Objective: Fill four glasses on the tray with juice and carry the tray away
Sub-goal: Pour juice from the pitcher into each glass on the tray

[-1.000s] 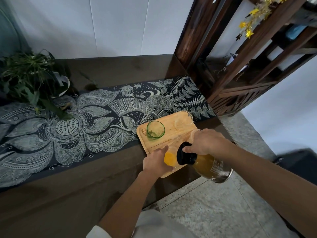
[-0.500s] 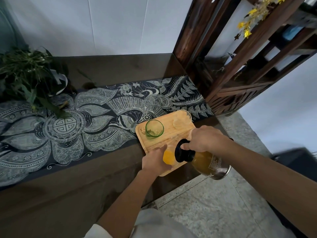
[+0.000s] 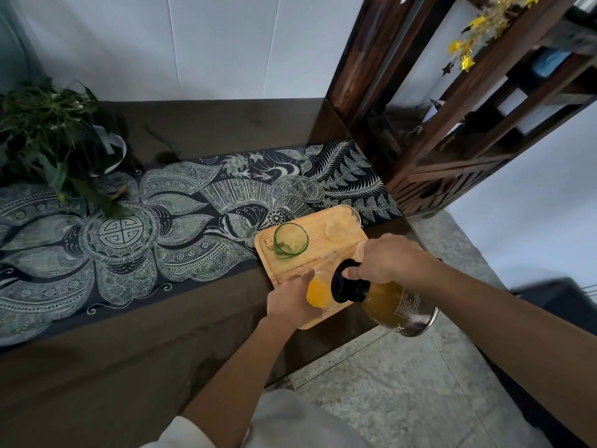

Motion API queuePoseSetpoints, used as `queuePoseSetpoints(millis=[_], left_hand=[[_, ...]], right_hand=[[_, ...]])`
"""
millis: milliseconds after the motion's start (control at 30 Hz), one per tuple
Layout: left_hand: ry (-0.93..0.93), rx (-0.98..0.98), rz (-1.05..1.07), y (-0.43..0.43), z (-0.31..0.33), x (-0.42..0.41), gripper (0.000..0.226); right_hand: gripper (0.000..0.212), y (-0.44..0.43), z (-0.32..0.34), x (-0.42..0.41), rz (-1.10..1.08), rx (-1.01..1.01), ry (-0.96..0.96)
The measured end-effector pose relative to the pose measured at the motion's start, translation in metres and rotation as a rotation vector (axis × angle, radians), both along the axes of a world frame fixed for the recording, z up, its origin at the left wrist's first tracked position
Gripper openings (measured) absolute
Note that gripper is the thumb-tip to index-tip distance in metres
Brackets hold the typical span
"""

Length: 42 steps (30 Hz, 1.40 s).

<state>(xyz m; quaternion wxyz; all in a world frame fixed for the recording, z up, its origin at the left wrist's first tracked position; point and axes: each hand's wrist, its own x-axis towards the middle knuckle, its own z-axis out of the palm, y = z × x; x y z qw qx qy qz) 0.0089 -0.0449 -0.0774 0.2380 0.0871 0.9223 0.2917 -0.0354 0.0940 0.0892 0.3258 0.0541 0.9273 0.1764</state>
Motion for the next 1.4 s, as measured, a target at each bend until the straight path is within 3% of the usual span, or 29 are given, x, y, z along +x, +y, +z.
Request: queuePoseSetpoints(millis=[967, 1400], left_hand=[[0.004, 0.006, 0.008, -0.001, 0.000, 0.002, 0.096], [-0.013, 0.024, -0.002, -0.001, -0.006, 0.002, 0.100]], right_hand=[[0.073, 0.005, -0.006, -0.002, 0.026, 0.022, 0.003], [0.084, 0.047, -0.044, 0.027, -0.214, -0.217, 0.131]])
